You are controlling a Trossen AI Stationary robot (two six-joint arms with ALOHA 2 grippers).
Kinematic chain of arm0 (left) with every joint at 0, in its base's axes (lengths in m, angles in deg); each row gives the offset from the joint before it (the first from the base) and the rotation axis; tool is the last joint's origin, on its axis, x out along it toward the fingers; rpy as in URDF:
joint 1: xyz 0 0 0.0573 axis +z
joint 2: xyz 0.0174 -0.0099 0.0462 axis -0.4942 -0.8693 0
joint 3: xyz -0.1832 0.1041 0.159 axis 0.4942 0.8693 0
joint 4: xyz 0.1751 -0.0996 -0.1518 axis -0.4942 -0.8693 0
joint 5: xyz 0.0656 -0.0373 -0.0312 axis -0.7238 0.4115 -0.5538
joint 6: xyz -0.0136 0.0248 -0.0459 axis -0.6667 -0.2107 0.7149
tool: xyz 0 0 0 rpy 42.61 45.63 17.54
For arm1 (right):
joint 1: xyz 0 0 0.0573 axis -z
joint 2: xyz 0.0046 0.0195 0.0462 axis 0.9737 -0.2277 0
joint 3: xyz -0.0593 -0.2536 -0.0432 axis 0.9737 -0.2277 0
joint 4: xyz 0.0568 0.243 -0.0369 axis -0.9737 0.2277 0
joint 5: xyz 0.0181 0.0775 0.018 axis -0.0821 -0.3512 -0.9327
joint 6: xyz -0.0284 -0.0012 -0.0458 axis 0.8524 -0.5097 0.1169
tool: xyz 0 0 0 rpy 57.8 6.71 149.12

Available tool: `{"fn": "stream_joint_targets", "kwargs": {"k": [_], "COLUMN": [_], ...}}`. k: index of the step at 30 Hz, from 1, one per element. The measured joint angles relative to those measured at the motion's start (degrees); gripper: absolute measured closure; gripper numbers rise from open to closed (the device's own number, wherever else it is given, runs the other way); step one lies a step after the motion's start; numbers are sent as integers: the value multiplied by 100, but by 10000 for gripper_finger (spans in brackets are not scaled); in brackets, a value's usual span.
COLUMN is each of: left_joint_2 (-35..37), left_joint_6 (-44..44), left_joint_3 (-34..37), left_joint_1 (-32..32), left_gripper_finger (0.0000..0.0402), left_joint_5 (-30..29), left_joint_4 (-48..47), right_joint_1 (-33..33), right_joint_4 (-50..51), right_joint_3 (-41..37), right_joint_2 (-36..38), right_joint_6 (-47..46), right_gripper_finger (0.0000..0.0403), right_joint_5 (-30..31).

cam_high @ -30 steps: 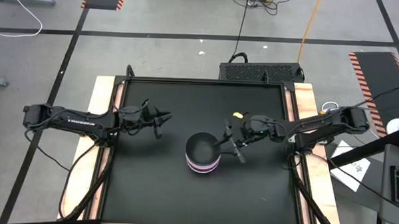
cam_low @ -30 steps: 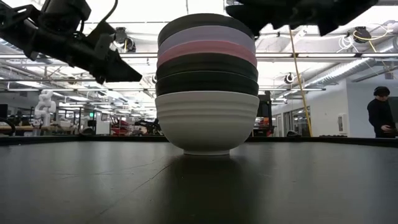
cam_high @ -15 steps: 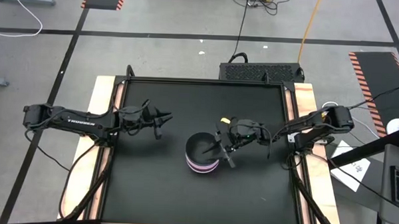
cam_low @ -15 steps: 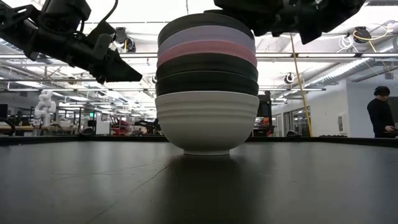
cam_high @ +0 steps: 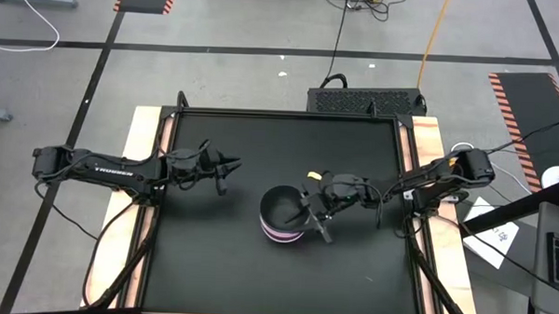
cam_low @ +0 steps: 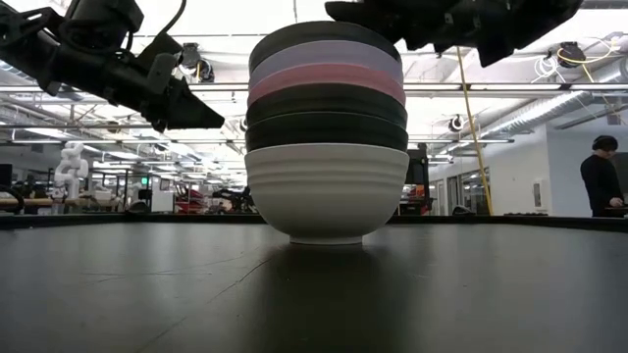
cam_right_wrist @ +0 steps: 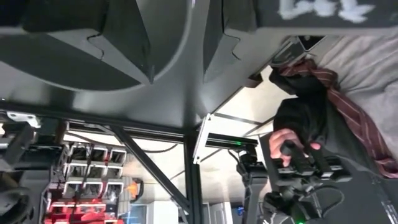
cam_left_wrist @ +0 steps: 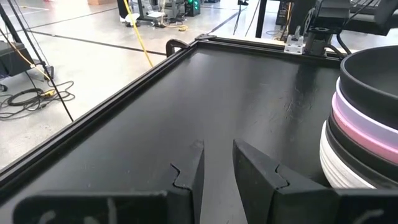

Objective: Nest bowls inside each other
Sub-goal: Stack the black bowl into the purple bowl

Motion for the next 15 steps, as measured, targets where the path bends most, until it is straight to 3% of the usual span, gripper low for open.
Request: {"fn": "stream_joint_targets", "kwargs": {"k": [15], "left_joint_2": [0], "left_joint_6": [28], "left_joint_3": [-2], "left_joint_1": [-88], "left_gripper_finger": [314], "left_joint_5": [4], "left_joint_4": [11], "right_joint_1": [212], "right_joint_4": [-433], "right_joint_3": [-4], "right_joint_2": [-492], "right_joint_6": [-207], "right_gripper_finger": [275], "right_joint_5": [2]}}
